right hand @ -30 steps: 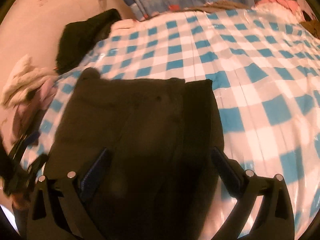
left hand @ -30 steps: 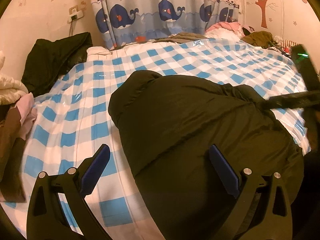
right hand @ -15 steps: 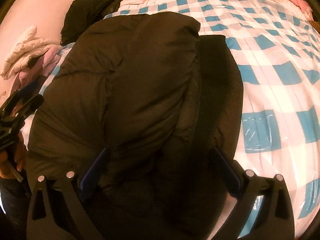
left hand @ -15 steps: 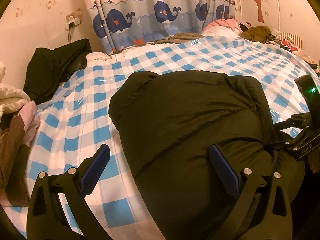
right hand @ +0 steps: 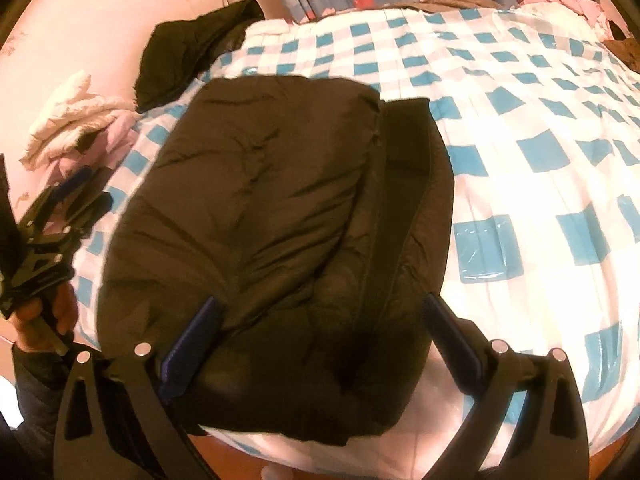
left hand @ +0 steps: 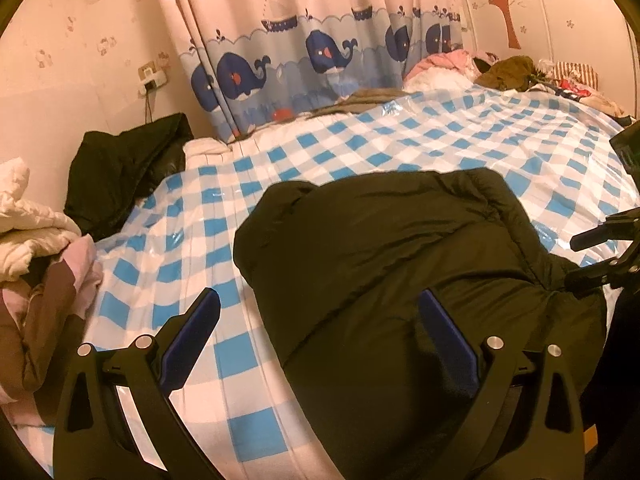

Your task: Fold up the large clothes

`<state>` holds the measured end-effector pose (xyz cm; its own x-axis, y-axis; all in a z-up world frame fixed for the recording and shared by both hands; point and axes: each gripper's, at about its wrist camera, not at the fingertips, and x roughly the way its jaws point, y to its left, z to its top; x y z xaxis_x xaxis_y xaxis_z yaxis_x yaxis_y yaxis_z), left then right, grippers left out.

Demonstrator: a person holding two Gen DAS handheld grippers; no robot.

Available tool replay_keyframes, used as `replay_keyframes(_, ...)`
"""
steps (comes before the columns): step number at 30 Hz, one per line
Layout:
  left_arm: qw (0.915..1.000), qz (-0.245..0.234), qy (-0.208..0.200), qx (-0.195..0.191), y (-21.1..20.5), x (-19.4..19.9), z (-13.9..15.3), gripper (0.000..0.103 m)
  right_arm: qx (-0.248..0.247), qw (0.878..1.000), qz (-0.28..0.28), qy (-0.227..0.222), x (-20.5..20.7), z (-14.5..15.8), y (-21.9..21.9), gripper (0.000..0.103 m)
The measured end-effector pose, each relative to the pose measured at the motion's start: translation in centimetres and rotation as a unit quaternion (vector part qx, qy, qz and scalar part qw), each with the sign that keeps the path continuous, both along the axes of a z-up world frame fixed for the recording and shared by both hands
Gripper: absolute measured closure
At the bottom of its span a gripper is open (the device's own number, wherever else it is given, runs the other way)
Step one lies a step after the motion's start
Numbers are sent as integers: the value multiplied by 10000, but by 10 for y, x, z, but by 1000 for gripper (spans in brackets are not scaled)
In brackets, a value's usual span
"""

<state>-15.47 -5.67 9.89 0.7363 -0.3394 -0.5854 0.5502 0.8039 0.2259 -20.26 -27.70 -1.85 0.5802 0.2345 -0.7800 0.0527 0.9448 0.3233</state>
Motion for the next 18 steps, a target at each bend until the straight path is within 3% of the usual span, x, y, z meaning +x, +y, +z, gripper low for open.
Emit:
replay_keyframes(6, 9998, -24, -146, -141, 4, -5, 8, 8, -93, 9997, 9, -219, -3, 23, -1, 7)
replay_keyframes(16, 9997, -105, -200, -113, 4, -7, 8, 8, -62, 9998, 53, -158, 8, 15, 3, 7)
replay_keyframes(18, 9996, -157, -16, -235, 6, -5, 8, 8, -96, 9999, -16, -124, 10, 12, 1, 7)
